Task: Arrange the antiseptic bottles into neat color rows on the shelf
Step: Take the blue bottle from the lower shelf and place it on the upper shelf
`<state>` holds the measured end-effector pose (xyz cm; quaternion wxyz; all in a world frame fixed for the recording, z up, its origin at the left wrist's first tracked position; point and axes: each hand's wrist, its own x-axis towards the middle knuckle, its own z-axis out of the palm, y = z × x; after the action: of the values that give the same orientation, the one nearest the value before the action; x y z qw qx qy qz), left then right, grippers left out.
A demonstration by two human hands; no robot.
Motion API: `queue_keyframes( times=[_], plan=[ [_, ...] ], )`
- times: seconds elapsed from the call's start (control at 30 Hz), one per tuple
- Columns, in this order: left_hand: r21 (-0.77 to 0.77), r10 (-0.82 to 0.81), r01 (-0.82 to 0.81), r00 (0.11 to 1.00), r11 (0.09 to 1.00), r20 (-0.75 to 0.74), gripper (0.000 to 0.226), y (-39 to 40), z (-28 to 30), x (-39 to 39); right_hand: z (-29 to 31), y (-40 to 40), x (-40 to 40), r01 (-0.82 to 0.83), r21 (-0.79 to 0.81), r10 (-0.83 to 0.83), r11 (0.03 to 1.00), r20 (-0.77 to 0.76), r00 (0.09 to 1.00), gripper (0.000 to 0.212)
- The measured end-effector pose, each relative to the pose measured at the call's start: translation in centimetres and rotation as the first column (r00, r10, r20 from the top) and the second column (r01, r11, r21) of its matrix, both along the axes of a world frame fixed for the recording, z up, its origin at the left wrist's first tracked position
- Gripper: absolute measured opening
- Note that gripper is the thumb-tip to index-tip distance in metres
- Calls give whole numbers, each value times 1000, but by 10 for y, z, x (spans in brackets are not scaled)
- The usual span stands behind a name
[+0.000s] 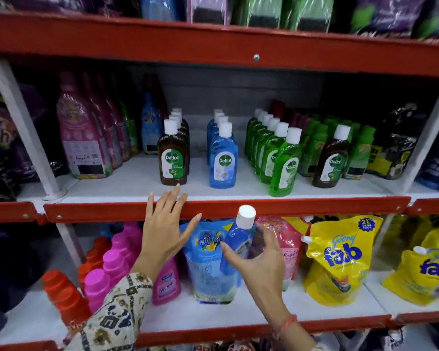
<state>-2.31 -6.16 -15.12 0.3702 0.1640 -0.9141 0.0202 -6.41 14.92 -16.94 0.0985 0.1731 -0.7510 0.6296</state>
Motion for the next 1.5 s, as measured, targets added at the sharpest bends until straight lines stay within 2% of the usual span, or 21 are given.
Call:
queue_keyframes(
  times=[0.2,0.37,0.47,0.67,0.87,0.93,1.0,1.13,1.3,1.37,1.43,1.5],
  plan=[
    [20,-12,12,1000,1000,5,63,-1,0,0,81,0,-20,32,-80,-47,996,-196,980,69],
    [26,-13,12,999,1000,31,64,-3,-1,-1,122,-13,-50,31,-117,-57,993,-225,973,82],
    [22,-9,8,999,1000,44,62,-6,-3,-1,136,-25,-69,36,-92,-56,995,-229,972,75],
    [84,-19,20,1000,996,-13,57,-4,-4,-6,135,-46,-99,46,45,-39,998,-150,988,68],
    [70,-29,32,998,997,-48,55,-3,-5,-7,124,-53,-112,58,137,-47,989,-81,996,90],
    [64,-31,36,997,997,-70,54,-2,-5,-6,123,-52,-112,50,160,-35,986,-93,995,86],
    [66,-24,30,995,997,-98,51,-2,-5,-7,125,-49,-109,37,165,-18,986,-116,993,75],
    [87,-11,24,989,996,-146,47,0,-2,-9,124,-42,-105,-25,162,47,986,-129,991,70],
    [93,10,4,988,996,-151,48,2,-1,-9,110,-22,-100,-84,137,102,987,-128,987,88],
    [106,12,5,989,994,-150,55,4,0,-8,103,-9,-101,-71,78,80,994,-117,990,78],
    [122,22,-7,992,992,-125,61,7,2,-8,99,8,-105,-4,36,9,999,-132,991,57],
    [83,30,-24,997,996,-71,59,9,5,-9,97,23,-112,87,-20,-89,996,-145,985,37]
  ],
)
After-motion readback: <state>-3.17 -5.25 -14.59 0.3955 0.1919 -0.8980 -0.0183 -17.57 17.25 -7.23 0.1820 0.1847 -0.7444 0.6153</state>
